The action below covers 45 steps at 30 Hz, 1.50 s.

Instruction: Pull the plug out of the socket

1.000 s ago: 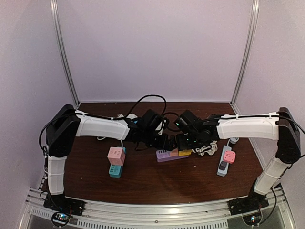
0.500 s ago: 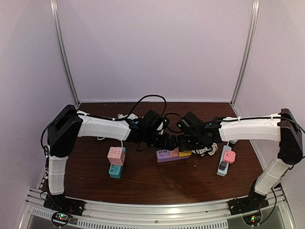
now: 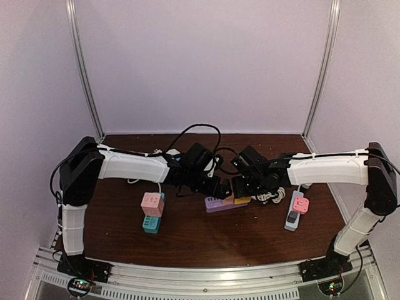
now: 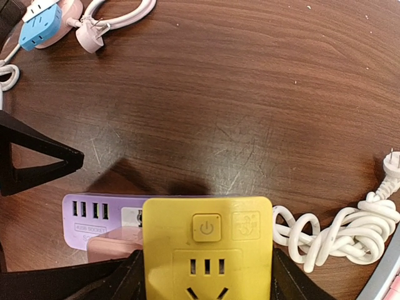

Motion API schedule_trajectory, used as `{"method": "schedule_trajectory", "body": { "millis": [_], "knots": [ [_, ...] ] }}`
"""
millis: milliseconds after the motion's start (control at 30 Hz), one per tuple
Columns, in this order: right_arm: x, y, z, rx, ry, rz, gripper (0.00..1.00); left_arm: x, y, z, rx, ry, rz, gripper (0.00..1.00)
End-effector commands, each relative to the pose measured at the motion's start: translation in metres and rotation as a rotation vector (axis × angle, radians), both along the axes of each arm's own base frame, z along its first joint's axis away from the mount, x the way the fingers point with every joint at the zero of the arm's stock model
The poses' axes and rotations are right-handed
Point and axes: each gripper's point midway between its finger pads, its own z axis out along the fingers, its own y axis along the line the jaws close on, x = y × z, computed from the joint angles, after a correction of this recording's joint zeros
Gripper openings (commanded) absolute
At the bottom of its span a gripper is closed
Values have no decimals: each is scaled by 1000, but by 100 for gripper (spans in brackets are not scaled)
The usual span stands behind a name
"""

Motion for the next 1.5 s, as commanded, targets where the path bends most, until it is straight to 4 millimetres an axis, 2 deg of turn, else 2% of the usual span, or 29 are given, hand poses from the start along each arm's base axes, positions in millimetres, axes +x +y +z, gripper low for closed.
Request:
{"method": "schedule_trajectory", "body": {
  "millis": [0,67,200,467,600,700,833,933,1000,1233,1467],
  "knots": [
    [5,5,11,9,-52,24,24,-15,12,-16,69,46,-37,98],
    [4,6,10,14,-48,25,30,-17,14,-22,79,59,-29,98],
    [3,6,10,17,-45,30,48,-18,22,-34,110,71,-1,98],
    [-1,4,4,19,-21,25,62,-16,31,-46,152,74,28,98],
    [-4,2,-2,26,-10,19,63,-16,33,-50,166,78,33,98],
    [-4,0,-4,23,-3,13,60,-16,34,-53,173,80,37,98],
    [-5,0,-4,10,-5,21,44,-17,37,-60,198,92,44,98],
    [-5,6,0,-34,-21,35,26,-18,42,-70,228,107,53,98],
    [-5,12,7,-69,-48,42,21,-20,49,-79,265,121,62,98],
    [-2,5,16,-101,-118,7,16,-28,66,-100,339,152,74,98],
    [2,2,16,87,-42,7,15,-34,74,-107,363,172,81,98]
  ]
}}
